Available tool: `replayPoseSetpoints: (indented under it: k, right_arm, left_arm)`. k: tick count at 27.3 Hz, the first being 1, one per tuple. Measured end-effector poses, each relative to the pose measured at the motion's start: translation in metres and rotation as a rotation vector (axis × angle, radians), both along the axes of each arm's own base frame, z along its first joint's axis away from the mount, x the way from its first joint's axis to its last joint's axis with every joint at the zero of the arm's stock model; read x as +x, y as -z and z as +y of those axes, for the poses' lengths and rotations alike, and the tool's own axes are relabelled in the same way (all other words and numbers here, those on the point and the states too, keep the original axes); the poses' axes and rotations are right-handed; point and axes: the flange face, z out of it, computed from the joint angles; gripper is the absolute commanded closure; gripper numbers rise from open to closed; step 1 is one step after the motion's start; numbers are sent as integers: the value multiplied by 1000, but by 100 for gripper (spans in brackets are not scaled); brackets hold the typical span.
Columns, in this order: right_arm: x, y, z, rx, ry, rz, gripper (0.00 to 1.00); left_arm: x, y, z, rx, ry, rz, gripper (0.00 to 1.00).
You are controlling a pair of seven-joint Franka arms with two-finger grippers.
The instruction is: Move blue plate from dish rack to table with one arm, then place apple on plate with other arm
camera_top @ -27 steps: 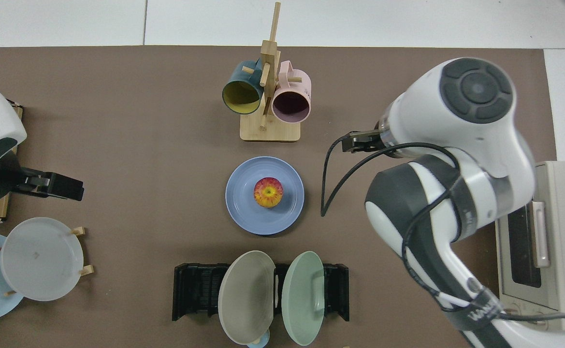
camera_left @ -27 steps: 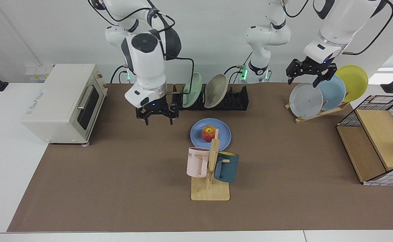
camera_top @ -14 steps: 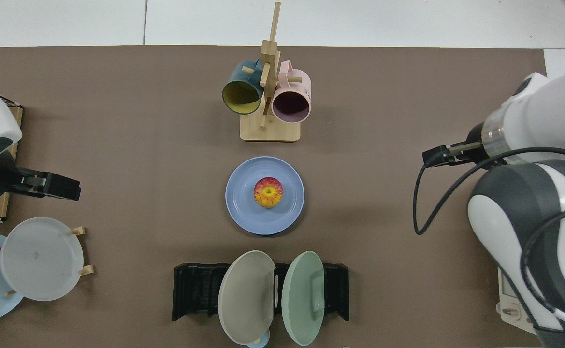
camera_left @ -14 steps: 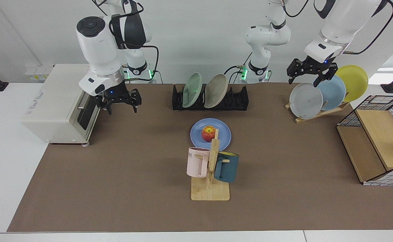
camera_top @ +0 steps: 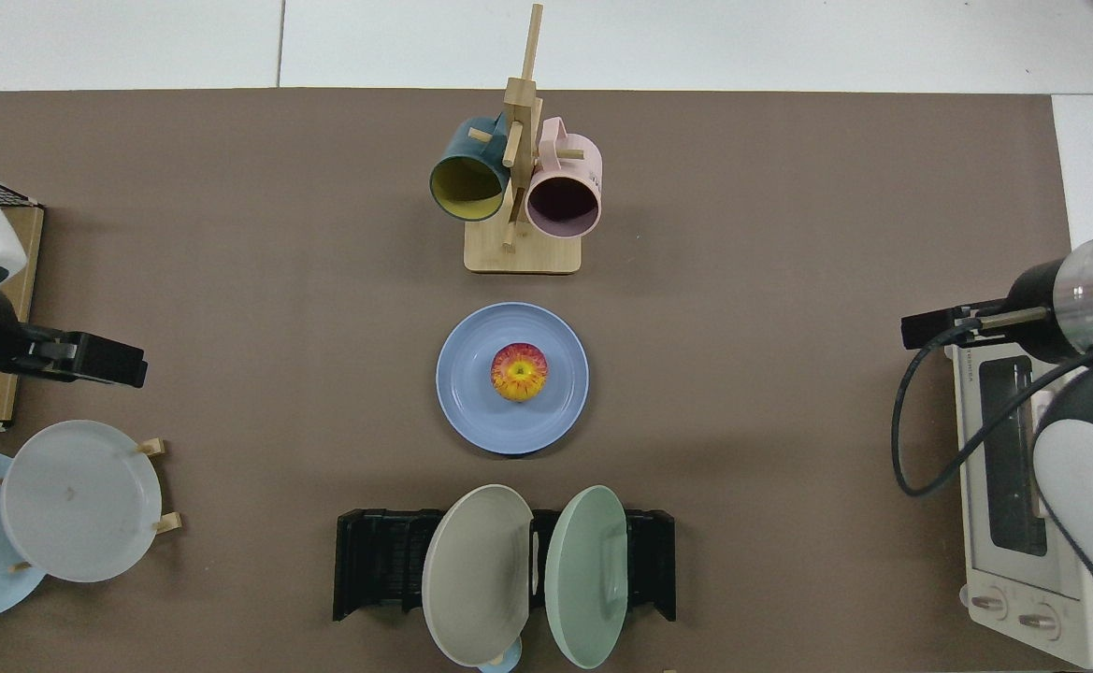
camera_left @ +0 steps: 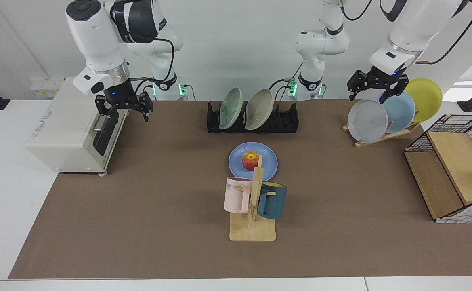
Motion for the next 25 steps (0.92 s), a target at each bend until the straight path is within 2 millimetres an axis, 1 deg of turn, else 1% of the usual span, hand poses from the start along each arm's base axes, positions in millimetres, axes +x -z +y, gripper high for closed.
replayPoseSetpoints:
  k: [5, 8, 11, 25]
  right_arm:
    - [12, -6, -8, -2, 18, 14, 0]
    - [22, -10, -10, -2, 24, 9, 0]
    - [27, -11, -11, -1, 39, 6, 0]
    - [29, -12, -12, 3, 81, 5, 0]
  left_arm:
    - [0, -1, 0, 0, 0, -1, 0]
    - [0, -1, 0, 0, 0, -2, 0]
    - [-1, -1, 0, 0, 0, -2, 0]
    - [-1, -2, 0, 0, 1, -3, 0]
